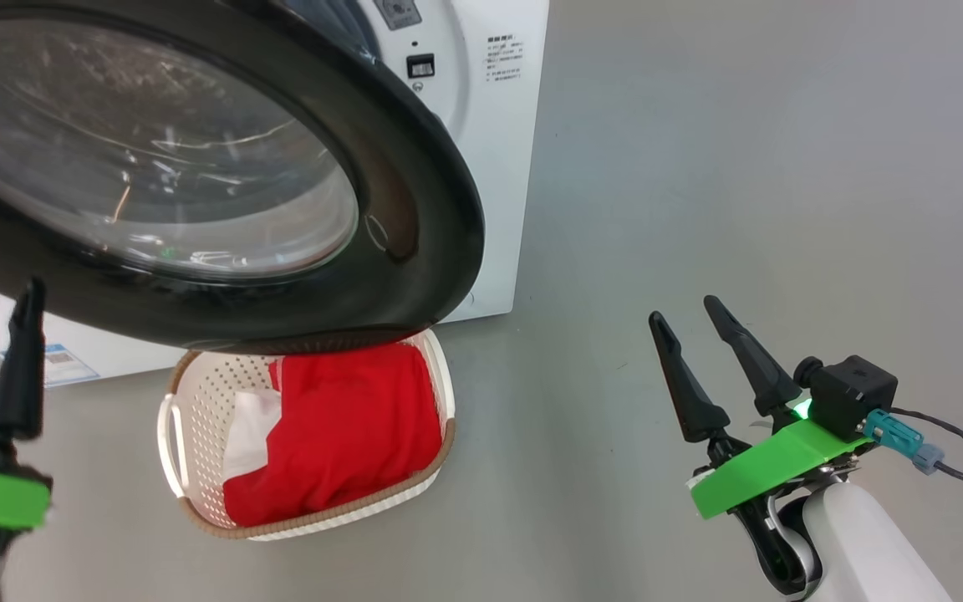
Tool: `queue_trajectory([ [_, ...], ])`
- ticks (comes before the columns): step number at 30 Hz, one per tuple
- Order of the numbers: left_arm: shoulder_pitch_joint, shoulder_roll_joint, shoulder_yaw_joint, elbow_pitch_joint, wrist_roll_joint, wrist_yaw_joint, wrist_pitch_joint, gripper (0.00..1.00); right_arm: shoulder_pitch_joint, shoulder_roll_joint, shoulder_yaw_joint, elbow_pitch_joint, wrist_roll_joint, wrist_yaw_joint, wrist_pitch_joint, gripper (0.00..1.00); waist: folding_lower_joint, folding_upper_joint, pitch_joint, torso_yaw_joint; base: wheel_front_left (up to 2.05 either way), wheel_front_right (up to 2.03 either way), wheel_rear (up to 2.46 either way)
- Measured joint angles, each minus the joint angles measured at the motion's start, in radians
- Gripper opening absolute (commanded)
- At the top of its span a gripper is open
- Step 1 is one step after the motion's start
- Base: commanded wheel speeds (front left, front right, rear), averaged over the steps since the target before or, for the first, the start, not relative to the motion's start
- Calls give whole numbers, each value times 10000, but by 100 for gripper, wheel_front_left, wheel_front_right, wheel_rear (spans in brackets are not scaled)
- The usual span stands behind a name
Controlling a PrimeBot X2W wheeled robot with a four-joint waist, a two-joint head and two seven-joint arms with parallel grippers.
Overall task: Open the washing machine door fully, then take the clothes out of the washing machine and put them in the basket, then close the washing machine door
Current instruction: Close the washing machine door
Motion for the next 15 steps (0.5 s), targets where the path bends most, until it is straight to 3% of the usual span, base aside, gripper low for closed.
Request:
queue_trajectory([
  [15, 1189, -56, -581, 826, 2957, 65, -2857, 100, 8, -196, 226, 82, 138, 0, -2, 100, 0, 0, -326, -88, 0, 0, 0],
])
